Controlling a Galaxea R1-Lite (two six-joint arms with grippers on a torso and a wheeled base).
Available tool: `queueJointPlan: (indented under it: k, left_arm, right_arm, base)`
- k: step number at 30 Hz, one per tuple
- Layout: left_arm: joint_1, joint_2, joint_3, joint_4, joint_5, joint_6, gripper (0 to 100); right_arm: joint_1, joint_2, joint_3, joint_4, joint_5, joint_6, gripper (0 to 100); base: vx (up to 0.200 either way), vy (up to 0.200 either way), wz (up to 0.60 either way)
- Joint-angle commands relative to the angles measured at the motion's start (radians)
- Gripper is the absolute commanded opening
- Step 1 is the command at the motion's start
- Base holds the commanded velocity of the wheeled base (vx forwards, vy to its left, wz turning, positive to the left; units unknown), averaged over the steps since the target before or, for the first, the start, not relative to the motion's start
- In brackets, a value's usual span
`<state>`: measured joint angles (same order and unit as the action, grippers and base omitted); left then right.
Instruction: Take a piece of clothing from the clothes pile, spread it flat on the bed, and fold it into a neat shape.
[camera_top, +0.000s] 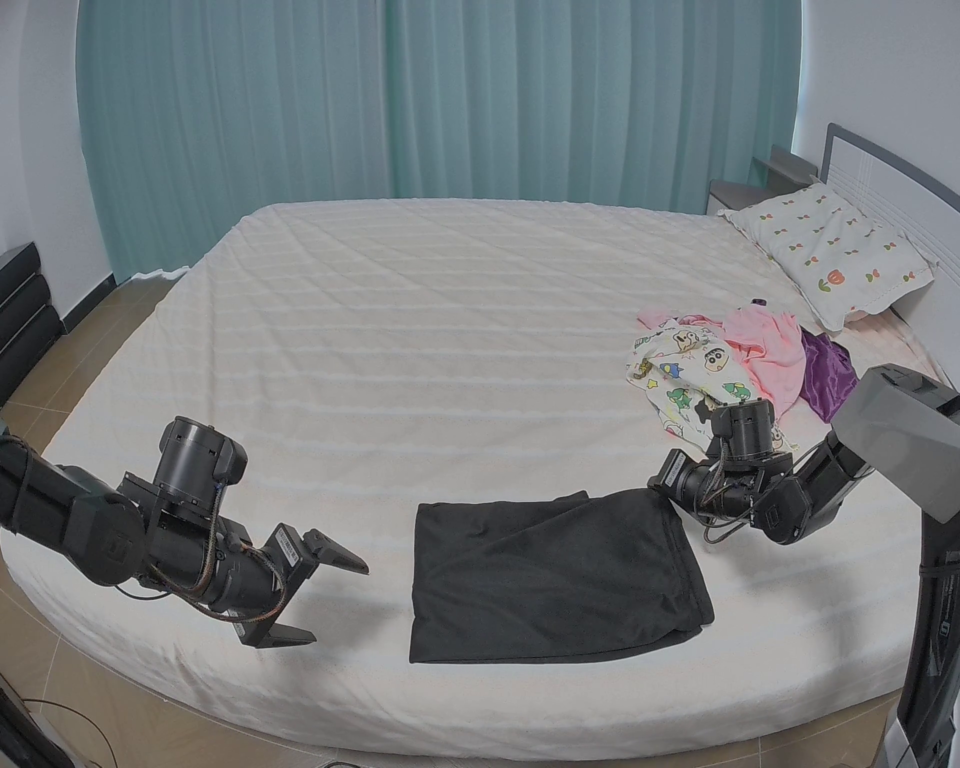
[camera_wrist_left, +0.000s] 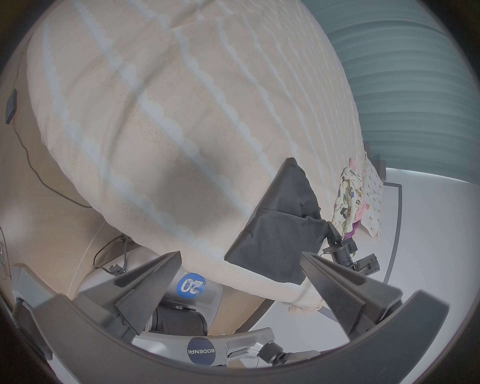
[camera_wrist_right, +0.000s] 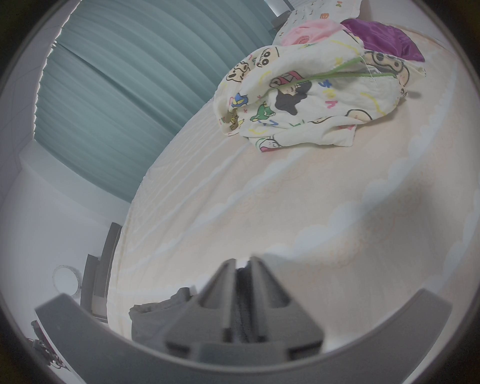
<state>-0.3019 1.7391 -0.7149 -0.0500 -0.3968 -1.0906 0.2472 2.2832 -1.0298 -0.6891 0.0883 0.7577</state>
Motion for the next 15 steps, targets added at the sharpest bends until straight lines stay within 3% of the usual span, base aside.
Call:
queueJointPlan:
  k: [1, 7, 15]
  left_arm:
    - [0.0, 0.0, 0.0, -0.001, 0.001, 0.0, 100]
    - [0.0, 0.0, 0.002, -0.001, 0.001, 0.0, 100]
    - [0.0, 0.003, 0.0, -0.001, 0.001, 0.0, 100]
  right_arm:
    - [-0.02, 0.021, -0.006, -0.001, 0.001, 0.009, 0]
    - [-0.031, 0.006, -0.004, -0.012, -0.001, 0.071, 0]
    - [-0.031, 0.004, 0.005, -0.013, -0.001, 0.078, 0]
  base:
    - [0.0, 0.0, 0.0]
    - [0.0, 0.0, 0.0]
    - [0.0, 0.0, 0.0]
